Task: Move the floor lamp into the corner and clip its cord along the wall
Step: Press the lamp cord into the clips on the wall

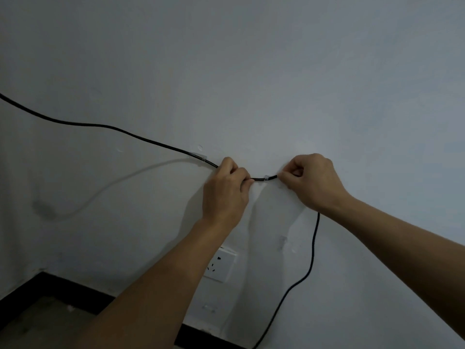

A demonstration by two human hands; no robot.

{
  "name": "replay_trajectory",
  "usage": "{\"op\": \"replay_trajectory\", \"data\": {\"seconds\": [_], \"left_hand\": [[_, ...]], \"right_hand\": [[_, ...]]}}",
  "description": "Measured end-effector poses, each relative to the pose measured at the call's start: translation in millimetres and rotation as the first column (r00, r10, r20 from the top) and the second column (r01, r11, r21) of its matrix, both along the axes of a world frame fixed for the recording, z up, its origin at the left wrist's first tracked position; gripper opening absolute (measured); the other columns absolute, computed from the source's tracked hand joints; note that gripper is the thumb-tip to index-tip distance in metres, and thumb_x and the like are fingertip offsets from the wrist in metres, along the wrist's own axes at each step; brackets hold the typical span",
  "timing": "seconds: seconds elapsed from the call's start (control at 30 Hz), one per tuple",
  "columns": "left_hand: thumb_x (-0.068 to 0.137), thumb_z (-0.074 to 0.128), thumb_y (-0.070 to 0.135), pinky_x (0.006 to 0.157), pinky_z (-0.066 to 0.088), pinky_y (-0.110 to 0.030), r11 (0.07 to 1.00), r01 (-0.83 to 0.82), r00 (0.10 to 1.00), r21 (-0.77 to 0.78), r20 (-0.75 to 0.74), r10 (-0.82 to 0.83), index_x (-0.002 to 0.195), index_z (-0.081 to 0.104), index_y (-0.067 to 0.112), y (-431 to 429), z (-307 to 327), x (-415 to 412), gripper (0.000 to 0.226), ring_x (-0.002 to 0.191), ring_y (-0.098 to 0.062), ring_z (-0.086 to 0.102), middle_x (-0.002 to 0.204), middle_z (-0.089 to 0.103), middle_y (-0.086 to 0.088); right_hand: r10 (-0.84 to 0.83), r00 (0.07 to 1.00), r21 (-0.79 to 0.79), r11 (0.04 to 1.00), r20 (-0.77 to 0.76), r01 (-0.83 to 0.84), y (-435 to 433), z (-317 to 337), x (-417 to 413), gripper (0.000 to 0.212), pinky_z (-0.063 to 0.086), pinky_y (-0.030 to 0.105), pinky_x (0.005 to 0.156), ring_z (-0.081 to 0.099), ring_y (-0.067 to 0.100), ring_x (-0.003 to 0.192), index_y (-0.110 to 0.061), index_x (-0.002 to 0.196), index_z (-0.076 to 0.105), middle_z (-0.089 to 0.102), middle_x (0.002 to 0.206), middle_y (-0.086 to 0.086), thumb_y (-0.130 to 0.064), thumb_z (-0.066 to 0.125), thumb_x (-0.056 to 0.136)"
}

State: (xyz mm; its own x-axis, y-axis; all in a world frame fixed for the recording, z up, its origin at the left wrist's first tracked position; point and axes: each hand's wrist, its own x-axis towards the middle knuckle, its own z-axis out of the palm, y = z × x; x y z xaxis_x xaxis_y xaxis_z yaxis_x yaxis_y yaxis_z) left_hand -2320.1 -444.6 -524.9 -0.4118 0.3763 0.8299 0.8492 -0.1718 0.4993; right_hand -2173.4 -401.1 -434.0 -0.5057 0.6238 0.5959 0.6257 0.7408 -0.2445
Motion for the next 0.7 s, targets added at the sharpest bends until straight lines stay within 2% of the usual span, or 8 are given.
{"op": "replay_trajectory", "data": {"seconds": [0.13,0.2,0.3,0.37,0.53,0.63,0.7], "left_hand": [[0.080,0.067,0.019,0.054,0.051,-0.036,1.000,0.017,0.998,0.023,-0.067,-0.015,0.076,0.066,0.007,4,3,9,0.012,0.077,-0.025,0.056,0.083,0.056,-0.008],[0.080,0.068,0.017,0.057,0.052,-0.039,0.998,0.044,0.998,0.036,-0.052,-0.042,0.075,0.066,0.006,7,4,9,0.012,0.078,-0.024,0.054,0.082,0.056,-0.009],[0.080,0.068,0.017,0.059,0.053,-0.041,0.997,0.058,0.998,0.048,-0.039,-0.056,0.076,0.066,0.005,10,3,7,0.013,0.078,-0.025,0.053,0.080,0.056,-0.009],[0.081,0.068,0.017,0.059,0.052,-0.041,0.996,0.066,0.997,0.060,-0.036,-0.064,0.076,0.066,0.005,11,2,7,0.013,0.077,-0.025,0.053,0.079,0.056,-0.009],[0.081,0.068,0.018,0.062,0.053,-0.042,0.994,0.081,0.997,0.070,-0.027,-0.079,0.077,0.066,0.006,14,1,6,0.013,0.079,-0.024,0.053,0.080,0.055,-0.008],[0.080,0.069,0.017,0.064,0.054,-0.043,0.993,0.091,0.996,0.074,-0.017,-0.090,0.078,0.067,0.005,15,1,6,0.012,0.079,-0.024,0.054,0.082,0.055,-0.009],[0.080,0.070,0.016,0.065,0.055,-0.043,0.992,0.103,0.995,0.076,-0.007,-0.102,0.078,0.067,0.005,15,1,6,0.011,0.079,-0.025,0.055,0.083,0.056,-0.009]], "right_hand": [[0.033,0.999,-0.018,0.999,-0.009,-0.034,2,-5,1,0.012,0.046,0.025,0.066,0.057,0.006,0.061,-0.018,0.074,0.067,0.060,0.063,-0.014,-0.019,0.064,0.086],[0.045,0.999,-0.061,0.997,-0.026,-0.047,3,-7,5,0.008,0.047,0.023,0.061,0.057,0.004,0.052,-0.017,0.080,0.068,0.063,0.064,-0.011,-0.022,0.067,0.086],[0.046,0.990,-0.111,0.992,-0.135,-0.061,4,-9,22,0.009,0.049,0.024,0.052,0.058,0.006,0.043,-0.017,0.079,0.067,0.066,0.061,-0.004,-0.023,0.070,0.084],[0.013,0.981,-0.113,0.993,-0.193,-0.036,5,-17,32,0.009,0.050,0.026,0.053,0.061,0.007,0.044,-0.018,0.076,0.068,0.067,0.060,-0.003,-0.022,0.070,0.084],[-0.053,0.983,-0.130,0.991,-0.177,0.030,5,-49,34,0.010,0.051,0.027,0.061,0.064,0.004,0.049,-0.021,0.075,0.068,0.067,0.056,-0.005,-0.021,0.068,0.085],[-0.067,0.981,-0.135,0.990,-0.180,0.043,3,-59,31,0.008,0.053,0.030,0.066,0.067,0.006,0.058,-0.021,0.079,0.068,0.069,0.062,-0.007,-0.026,0.068,0.085],[-0.124,0.984,-0.143,0.984,-0.127,0.105,2,-64,34,0.008,0.051,0.029,0.067,0.067,0.010,0.070,-0.025,0.084,0.069,0.070,0.071,-0.010,-0.033,0.068,0.084]]}}
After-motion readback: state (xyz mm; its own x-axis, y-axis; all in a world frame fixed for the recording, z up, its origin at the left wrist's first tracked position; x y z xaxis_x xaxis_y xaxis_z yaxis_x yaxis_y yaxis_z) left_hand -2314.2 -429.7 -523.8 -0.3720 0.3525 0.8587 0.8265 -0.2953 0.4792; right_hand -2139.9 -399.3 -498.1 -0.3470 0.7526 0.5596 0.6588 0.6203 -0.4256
